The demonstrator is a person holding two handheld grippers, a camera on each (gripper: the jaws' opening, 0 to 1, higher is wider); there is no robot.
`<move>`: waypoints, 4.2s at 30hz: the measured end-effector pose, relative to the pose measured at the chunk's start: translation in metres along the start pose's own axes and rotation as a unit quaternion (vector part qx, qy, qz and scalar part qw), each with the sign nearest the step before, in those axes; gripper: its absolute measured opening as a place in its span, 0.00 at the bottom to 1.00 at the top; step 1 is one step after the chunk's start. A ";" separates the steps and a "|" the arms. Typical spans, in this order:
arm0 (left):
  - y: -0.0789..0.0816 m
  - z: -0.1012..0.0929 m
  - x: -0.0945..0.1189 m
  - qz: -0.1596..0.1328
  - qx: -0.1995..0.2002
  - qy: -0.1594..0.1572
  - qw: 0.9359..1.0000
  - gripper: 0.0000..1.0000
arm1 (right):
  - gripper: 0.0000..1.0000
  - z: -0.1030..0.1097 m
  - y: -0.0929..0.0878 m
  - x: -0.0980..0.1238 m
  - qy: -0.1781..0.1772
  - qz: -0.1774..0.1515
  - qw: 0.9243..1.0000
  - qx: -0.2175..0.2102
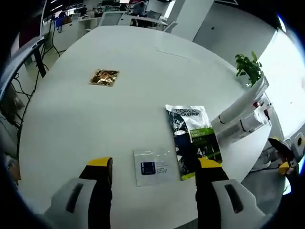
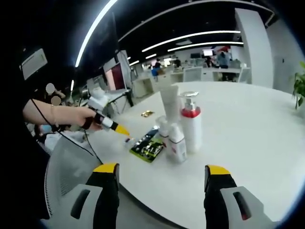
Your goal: Arrange the skincare products in the storage area until every visible bottle or jar stands upright without overlapping.
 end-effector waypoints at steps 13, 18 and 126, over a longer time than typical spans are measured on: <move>-0.024 -0.008 0.027 -0.024 -0.007 -0.063 0.998 0.84 | 0.75 0.001 -0.002 -0.001 0.001 0.006 1.000 0.006; -0.028 -0.018 0.045 -0.044 -0.034 -0.070 0.996 0.90 | 0.75 0.001 -0.002 -0.001 0.001 0.007 1.000 0.007; 0.159 0.093 -0.050 0.102 -0.036 0.088 0.990 0.76 | 0.75 -0.013 -0.015 -0.007 -0.031 0.064 0.995 -0.070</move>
Point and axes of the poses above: the point that each gripper's makers call its tool centre point, and the gripper's own axes: x roughly backward along the fingers, z roughly to its left, y roughly out of its top, the point moved 4 cm from there along x, roughly backward along the fingers, and after that the axes turned 13 degrees about z, right-handed, at the moved point
